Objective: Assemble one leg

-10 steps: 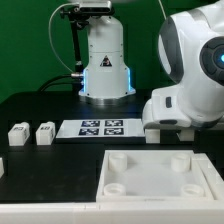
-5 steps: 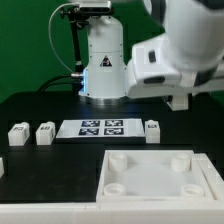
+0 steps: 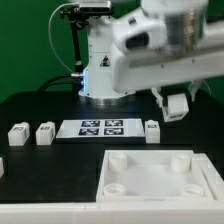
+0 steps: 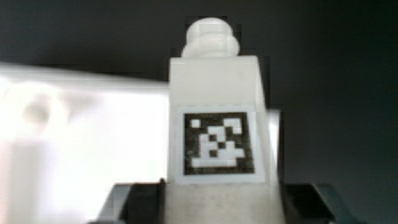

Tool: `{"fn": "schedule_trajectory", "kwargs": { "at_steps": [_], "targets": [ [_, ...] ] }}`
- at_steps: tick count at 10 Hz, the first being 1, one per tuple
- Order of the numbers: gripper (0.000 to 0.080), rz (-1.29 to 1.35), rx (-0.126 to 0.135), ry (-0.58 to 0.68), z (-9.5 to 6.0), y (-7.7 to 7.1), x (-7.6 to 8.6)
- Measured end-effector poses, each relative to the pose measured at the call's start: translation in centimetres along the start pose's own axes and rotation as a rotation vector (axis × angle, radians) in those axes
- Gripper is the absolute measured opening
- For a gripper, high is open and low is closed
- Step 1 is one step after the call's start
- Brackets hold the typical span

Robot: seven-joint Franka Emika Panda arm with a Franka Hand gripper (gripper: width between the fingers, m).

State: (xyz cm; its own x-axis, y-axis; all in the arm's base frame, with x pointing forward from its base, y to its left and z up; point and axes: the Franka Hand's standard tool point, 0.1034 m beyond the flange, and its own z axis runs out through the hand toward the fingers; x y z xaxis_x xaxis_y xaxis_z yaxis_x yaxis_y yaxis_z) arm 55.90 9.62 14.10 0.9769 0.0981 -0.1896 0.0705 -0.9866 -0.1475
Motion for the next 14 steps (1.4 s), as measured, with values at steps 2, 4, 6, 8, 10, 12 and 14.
{"fn": "schedule_trajectory", "kwargs": {
  "at_steps": [2,4,6,8,10,12,14],
  "targets": [
    [0.0294,0.017,-0.026,0.186,-3.6,-0.3,2.9],
    [0.0294,0.000,-0.042,0.423,-3.6,0.0,3.3],
    [0.0294,-0.007,-0.054,0.628,-3.9,0.2,3.8],
    [0.0294,-0.023,-0.068,0.823,-3.8,0.5,5.0],
    [0.0294,-0.028,-0.057,0.855,-1.0,-0.6,7.0],
    [0.0294,-0.024,-0.060,0.852,0.8,-1.0,7.2],
    [0.0294,-0.008,-0.053,0.818,2.2,-1.3,6.8]
  ]
}}
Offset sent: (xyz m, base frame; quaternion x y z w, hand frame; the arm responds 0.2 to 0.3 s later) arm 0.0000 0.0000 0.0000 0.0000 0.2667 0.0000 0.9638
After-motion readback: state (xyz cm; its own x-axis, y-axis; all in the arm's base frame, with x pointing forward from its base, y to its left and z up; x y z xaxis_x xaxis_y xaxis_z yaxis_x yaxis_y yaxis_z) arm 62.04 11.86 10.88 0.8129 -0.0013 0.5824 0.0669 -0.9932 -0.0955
